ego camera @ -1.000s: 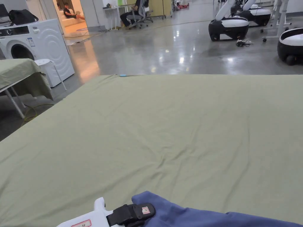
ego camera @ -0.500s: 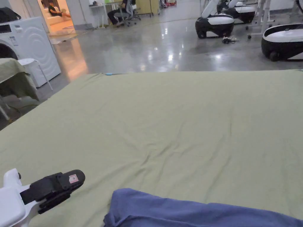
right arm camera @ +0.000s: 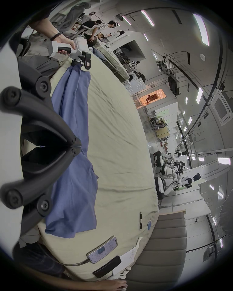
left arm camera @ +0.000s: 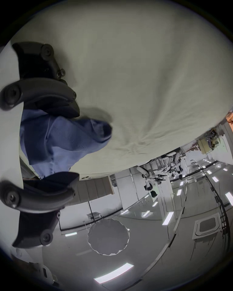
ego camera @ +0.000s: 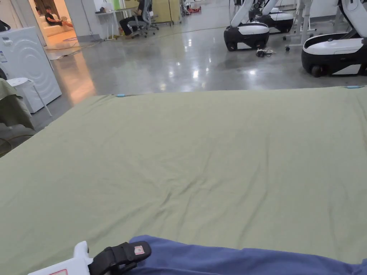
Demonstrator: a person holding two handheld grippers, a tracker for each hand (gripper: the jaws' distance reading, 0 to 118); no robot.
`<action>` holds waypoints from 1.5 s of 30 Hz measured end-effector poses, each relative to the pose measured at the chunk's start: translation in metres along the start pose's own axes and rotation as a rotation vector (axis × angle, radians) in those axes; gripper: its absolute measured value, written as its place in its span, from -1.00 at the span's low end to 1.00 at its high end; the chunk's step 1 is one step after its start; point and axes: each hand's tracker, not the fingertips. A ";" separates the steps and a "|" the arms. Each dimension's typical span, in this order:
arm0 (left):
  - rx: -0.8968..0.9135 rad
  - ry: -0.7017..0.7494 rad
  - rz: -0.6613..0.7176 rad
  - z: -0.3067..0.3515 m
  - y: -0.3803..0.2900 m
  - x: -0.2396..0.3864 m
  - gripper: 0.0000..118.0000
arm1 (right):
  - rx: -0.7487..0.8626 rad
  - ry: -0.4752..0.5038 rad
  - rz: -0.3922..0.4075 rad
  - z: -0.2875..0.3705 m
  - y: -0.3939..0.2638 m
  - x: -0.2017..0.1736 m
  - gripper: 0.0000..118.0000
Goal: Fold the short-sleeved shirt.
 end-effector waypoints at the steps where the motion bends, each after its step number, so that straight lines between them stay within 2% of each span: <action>1: -0.007 -0.008 0.003 -0.006 0.000 0.002 0.21 | -0.002 -0.004 0.001 0.000 0.000 0.001 -1.00; 2: -0.011 -0.002 0.001 -0.014 -0.002 0.003 0.13 | -0.002 -0.005 0.000 0.000 -0.001 0.000 -1.00; 3: -0.023 0.017 -0.009 -0.022 -0.003 -0.001 -0.12 | -0.003 -0.004 -0.002 -0.001 -0.001 0.000 -1.00; 4: -0.039 0.055 -0.012 -0.029 -0.006 -0.004 -0.82 | -0.004 -0.001 -0.004 0.000 -0.001 0.001 -1.00; 6: -0.008 0.046 0.011 -0.028 -0.009 -0.008 -0.83 | -0.004 -0.005 0.001 0.002 -0.002 0.002 -1.00; 9: 0.135 0.007 0.004 -0.001 -0.004 0.011 -0.84 | -0.007 -0.016 0.010 0.005 -0.003 0.007 -1.00; 11: 0.127 -0.049 0.022 0.018 0.006 0.024 -0.84 | -0.012 -0.021 0.005 0.004 -0.003 0.010 -1.00; 15: 0.227 -0.028 -0.115 0.066 0.024 0.055 -0.84 | -0.012 -0.020 -0.022 0.002 -0.006 0.015 -1.00; 18: 0.205 0.013 -0.255 0.073 0.022 0.089 -0.84 | -0.012 -0.009 -0.039 0.001 -0.007 0.016 -1.00; 21: 0.120 0.020 -0.375 0.030 -0.005 0.133 -0.84 | -0.013 -0.002 -0.039 0.000 -0.007 0.016 -1.00; 26: -0.134 -0.091 -0.292 -0.095 -0.060 0.125 -0.83 | -0.007 0.012 -0.040 0.004 -0.012 0.017 -1.00; 29: -0.218 0.004 -0.343 -0.158 -0.097 0.124 -0.83 | -0.003 -0.004 -0.037 0.015 -0.018 0.019 -1.00; 32: -0.282 0.016 -0.350 -0.191 -0.112 0.122 -0.80 | -0.005 -0.037 -0.019 0.023 -0.030 0.034 -1.00; 33: -0.285 0.012 -0.363 -0.195 -0.113 0.125 -0.67 | -0.012 -0.049 -0.015 0.024 -0.031 0.036 -1.00; 35: -0.302 -0.060 -0.403 -0.183 -0.113 0.138 -0.04 | -0.018 -0.062 -0.023 0.025 -0.033 0.039 -1.00; 36: -0.277 -0.078 -0.405 -0.175 -0.109 0.140 0.21 | -0.021 -0.067 -0.037 0.025 -0.034 0.045 -1.00; 38: -0.216 -0.115 -0.390 -0.161 -0.098 0.142 0.22 | -0.020 -0.057 -0.084 0.023 -0.035 0.048 -1.00; 41: -0.126 -0.086 -0.337 -0.149 -0.087 0.132 0.21 | -0.011 -0.046 -0.143 0.022 -0.039 0.057 -1.00; 43: -0.157 -0.052 -0.330 -0.162 -0.092 0.125 0.12 | -0.010 -0.038 -0.159 0.021 -0.043 0.061 -1.00; 44: -0.187 -0.043 -0.318 -0.170 -0.099 0.123 -0.22 | -0.011 -0.038 -0.162 0.020 -0.044 0.062 -1.00; 45: -0.253 -0.022 -0.303 -0.186 -0.104 0.114 -0.83 | -0.016 -0.038 -0.164 0.019 -0.047 0.064 -1.00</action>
